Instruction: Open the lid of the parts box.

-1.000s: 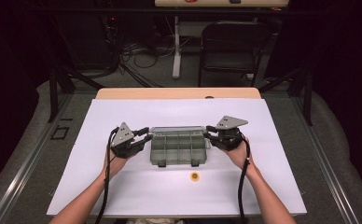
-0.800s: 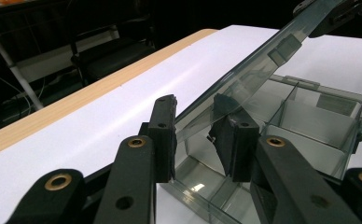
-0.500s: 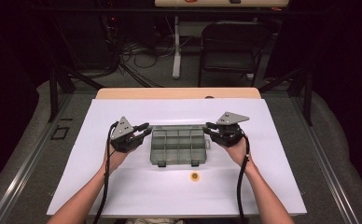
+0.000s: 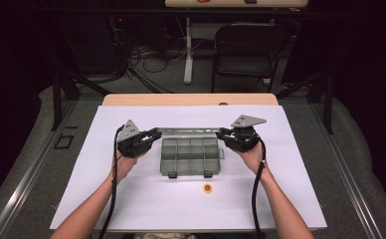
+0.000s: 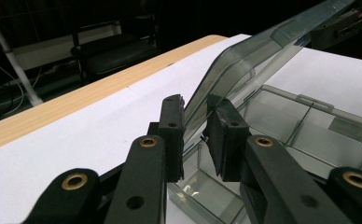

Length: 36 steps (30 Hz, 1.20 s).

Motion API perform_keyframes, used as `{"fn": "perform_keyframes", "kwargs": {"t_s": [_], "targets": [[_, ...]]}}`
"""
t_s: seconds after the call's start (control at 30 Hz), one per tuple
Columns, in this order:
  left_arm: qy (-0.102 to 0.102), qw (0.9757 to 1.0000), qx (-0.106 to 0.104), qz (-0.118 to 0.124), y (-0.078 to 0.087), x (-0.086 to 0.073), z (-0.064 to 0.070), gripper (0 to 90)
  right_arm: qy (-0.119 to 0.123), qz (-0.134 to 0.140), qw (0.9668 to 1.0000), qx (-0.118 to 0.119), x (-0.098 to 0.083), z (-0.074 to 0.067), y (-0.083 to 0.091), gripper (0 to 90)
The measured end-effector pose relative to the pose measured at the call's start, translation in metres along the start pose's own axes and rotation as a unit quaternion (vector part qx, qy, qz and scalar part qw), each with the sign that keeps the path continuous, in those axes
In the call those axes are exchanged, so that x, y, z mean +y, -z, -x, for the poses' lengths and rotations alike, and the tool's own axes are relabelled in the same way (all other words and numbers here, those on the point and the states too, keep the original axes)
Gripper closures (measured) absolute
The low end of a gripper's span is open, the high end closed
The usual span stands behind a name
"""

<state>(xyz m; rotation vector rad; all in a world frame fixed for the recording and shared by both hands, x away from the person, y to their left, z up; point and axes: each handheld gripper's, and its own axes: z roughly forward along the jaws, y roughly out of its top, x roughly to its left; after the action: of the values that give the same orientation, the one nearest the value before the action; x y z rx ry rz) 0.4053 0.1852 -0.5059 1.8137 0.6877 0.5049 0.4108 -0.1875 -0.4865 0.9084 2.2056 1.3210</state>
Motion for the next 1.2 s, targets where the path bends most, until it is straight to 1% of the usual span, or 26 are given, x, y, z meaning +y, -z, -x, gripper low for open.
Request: {"fn": "perform_keyframes", "kwargs": {"t_s": [0.03,0.07,0.17,0.23,0.37,0.4,0.47,0.53,0.6,0.7,0.9,1.13,1.17,1.2], "targets": [[0.0,1.0,-0.001,0.001,-0.001,0.0,-0.001,76.6,0.0,0.0,1.0,0.0,0.0,0.0,0.0,73.5],[0.001,1.0,-0.002,-0.004,-0.001,0.001,-0.001,76.9,-0.001,0.0,1.0,-0.002,0.001,0.001,-0.001,74.0],[-0.001,1.0,0.001,-0.01,-0.002,0.003,-0.003,77.2,-0.002,0.001,1.0,-0.004,0.002,0.003,-0.003,74.2],[0.0,0.9999,0.0,-0.013,-0.004,0.005,-0.004,77.5,-0.007,0.001,1.0,-0.006,0.003,0.004,-0.005,74.8],[-0.004,0.9998,0.007,-0.02,-0.007,0.008,-0.006,78.1,-0.01,0.002,0.9999,-0.011,0.004,0.005,-0.007,75.3],[-0.003,0.9997,0.009,-0.022,-0.008,0.008,-0.006,78.4,-0.016,0.002,0.9998,-0.013,0.004,0.006,-0.008,76.0],[-0.001,0.9997,0.009,-0.022,-0.01,0.009,-0.008,78.6,-0.016,0.001,0.9998,-0.015,0.005,0.006,-0.009,76.4],[0.001,0.9997,0.014,-0.02,-0.011,0.009,-0.009,79.2,-0.021,0.002,0.9996,-0.017,0.005,0.008,-0.01,77.1],[0.003,0.9997,0.015,-0.019,-0.013,0.01,-0.011,79.8,-0.024,0.003,0.9995,-0.02,0.006,0.009,-0.011,77.6],[0.004,0.9996,0.014,-0.023,-0.016,0.011,-0.014,80.1,-0.029,0.002,0.9993,-0.025,0.007,0.009,-0.013,78.1],[0.002,0.9989,0.022,-0.041,-0.025,0.008,-0.017,80.5,-0.034,-0.011,0.9989,-0.03,0.009,0.014,-0.02,79.3],[0.01,0.9986,0.03,-0.042,-0.03,0.005,-0.021,81.8,-0.038,-0.02,0.9984,-0.036,0.007,0.017,-0.027,80.3],[0.011,0.9986,0.031,-0.041,-0.031,0.005,-0.021,82.0,-0.046,-0.021,0.9981,-0.036,0.005,0.018,-0.029,80.7],[0.012,0.9986,0.031,-0.04,-0.032,0.005,-0.021,82.0,-0.046,-0.021,0.9981,-0.036,0.005,0.018,-0.029,80.7]]}}
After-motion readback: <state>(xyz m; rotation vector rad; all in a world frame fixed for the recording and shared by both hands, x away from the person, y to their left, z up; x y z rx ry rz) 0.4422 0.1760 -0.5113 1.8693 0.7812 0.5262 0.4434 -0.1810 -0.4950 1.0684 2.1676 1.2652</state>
